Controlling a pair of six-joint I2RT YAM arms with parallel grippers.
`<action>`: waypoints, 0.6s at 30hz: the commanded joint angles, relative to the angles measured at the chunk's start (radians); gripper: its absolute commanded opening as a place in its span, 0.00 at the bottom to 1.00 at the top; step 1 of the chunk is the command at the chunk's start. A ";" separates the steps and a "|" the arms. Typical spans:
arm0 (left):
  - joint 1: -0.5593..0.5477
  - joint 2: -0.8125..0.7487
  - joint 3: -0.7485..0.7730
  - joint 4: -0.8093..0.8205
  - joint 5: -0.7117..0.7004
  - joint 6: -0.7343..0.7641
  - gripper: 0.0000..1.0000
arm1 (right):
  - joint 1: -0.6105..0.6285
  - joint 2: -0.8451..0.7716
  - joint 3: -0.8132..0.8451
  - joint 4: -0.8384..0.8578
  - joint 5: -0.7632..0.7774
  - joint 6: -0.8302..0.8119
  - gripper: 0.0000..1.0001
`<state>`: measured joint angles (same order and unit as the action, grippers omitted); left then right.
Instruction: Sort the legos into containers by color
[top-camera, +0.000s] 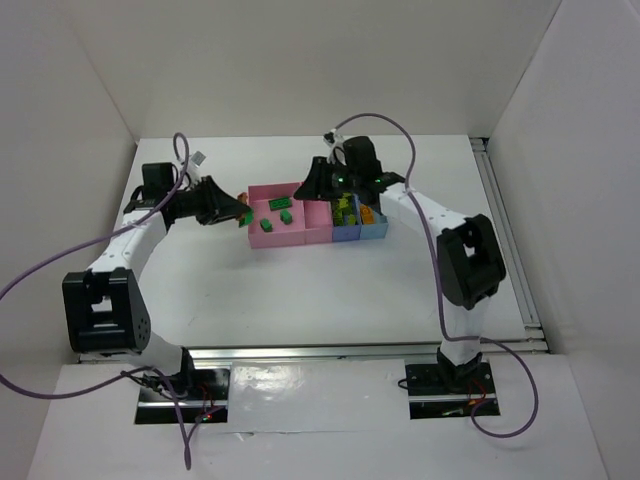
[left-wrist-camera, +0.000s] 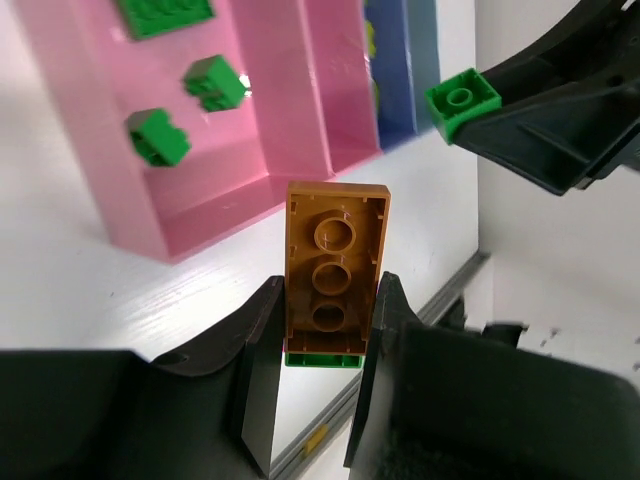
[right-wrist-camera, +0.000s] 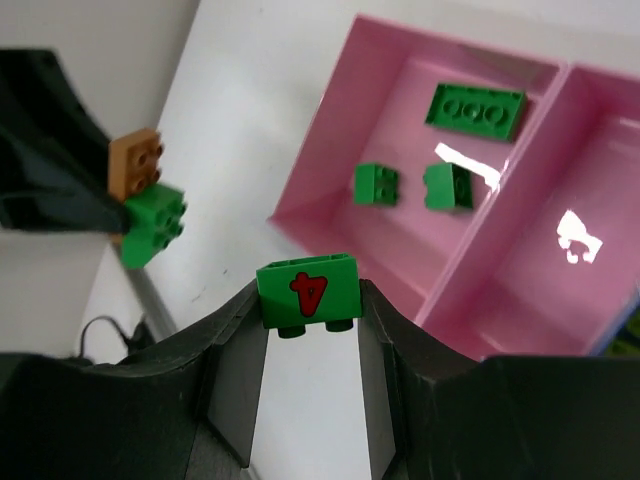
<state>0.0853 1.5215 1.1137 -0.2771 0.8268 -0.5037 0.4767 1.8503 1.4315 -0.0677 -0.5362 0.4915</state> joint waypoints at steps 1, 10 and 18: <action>0.039 -0.102 -0.060 0.065 -0.074 -0.096 0.00 | 0.059 0.107 0.137 -0.118 0.169 -0.056 0.15; 0.080 -0.150 -0.058 -0.005 -0.083 -0.050 0.00 | 0.120 0.354 0.512 -0.277 0.259 -0.131 0.71; 0.062 -0.121 -0.037 0.059 0.206 0.040 0.00 | 0.077 0.155 0.254 -0.148 0.101 -0.165 0.73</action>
<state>0.1600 1.3914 1.0409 -0.2718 0.8448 -0.5282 0.5880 2.1407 1.7866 -0.2821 -0.3351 0.3634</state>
